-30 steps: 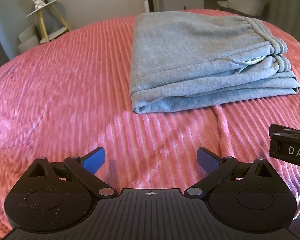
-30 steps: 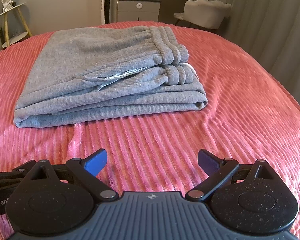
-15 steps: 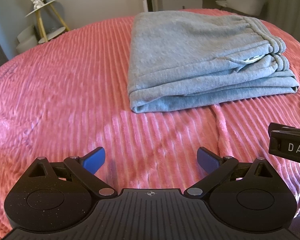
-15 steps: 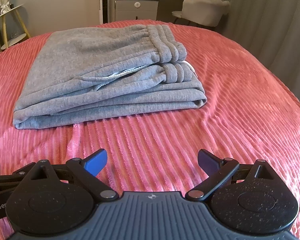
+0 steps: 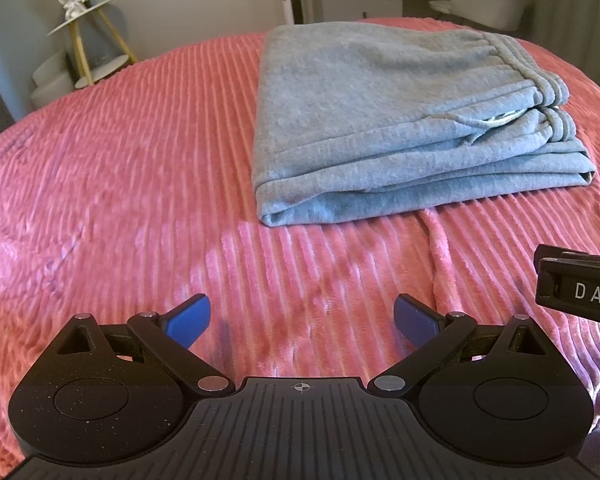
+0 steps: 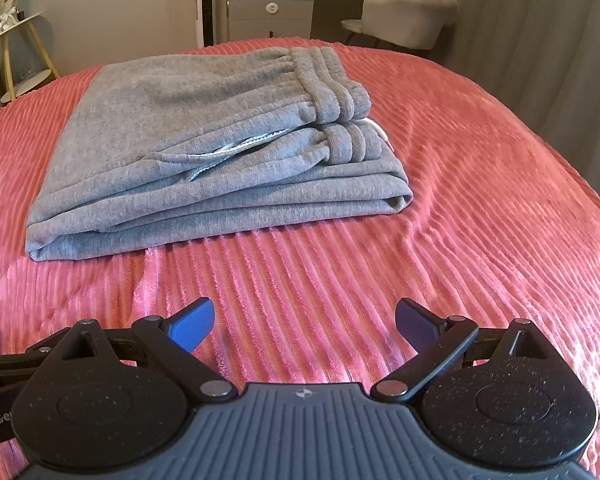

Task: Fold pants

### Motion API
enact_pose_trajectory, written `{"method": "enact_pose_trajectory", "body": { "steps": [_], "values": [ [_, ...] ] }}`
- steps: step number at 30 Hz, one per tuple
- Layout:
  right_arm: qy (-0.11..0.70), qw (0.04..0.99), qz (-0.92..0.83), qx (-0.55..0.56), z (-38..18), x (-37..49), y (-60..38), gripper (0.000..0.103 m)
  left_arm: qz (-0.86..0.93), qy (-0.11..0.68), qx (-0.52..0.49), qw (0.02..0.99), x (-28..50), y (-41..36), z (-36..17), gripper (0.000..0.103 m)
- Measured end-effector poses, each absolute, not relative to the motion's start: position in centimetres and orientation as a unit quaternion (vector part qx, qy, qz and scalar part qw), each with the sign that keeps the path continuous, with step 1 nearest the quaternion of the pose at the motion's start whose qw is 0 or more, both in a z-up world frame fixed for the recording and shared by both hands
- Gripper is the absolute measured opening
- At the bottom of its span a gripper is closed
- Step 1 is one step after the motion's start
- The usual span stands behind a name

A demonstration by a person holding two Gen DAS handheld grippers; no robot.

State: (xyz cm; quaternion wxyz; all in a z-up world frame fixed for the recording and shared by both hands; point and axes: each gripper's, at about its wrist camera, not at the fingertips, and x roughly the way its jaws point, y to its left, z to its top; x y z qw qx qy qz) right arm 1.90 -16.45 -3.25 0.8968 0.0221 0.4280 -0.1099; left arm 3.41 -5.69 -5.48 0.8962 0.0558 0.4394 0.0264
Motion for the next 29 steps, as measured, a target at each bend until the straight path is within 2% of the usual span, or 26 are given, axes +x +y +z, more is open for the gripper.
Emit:
{"method": "enact_pose_trajectory", "body": {
  "steps": [29],
  "values": [
    [0.429,0.896,-0.109,0.024,-3.25,1.95,-16.58,0.097,0.022,0.431,0.069,0.900,3.09,-5.80,-5.30,0.101]
  ]
}}
